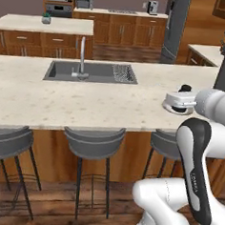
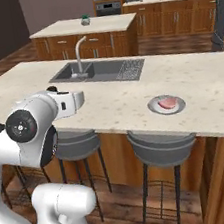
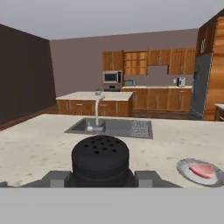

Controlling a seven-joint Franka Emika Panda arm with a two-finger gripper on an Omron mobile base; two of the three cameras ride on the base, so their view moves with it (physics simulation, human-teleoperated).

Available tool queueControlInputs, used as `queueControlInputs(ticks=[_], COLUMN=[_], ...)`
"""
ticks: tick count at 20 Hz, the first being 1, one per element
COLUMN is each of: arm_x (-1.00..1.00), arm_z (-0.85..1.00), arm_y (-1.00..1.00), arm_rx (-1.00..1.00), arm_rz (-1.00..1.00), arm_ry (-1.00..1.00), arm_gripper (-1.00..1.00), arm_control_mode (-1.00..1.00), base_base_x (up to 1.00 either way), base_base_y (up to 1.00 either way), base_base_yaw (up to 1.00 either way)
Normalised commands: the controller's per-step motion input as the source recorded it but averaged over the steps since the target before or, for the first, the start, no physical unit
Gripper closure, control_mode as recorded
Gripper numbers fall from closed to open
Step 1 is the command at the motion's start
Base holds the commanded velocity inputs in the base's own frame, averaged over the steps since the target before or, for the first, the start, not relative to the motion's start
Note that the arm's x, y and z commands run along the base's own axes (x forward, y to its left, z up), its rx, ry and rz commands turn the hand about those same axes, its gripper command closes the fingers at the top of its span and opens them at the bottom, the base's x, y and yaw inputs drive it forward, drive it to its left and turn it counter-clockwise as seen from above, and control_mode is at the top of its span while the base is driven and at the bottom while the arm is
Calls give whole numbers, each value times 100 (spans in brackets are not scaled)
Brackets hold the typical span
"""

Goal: Retrieve the shaker from the cabinet and place it next the steak on a plate on the dining table.

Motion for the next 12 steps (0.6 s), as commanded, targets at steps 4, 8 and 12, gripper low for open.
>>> queueControlInputs(ticks=[4, 8, 12], arm_x=[0, 0, 0], arm_z=[0, 0, 0], arm_y=[0, 0, 0], arm_rx=[0, 0, 0], arm_rz=[0, 0, 0], arm_ry=[0, 0, 0], arm_gripper=[100, 100, 100], arm_control_mode=[100, 100, 100], base_base_x=[3, 63, 100], base_base_y=[-100, -95, -82], base_base_yaw=[-23, -4, 6])
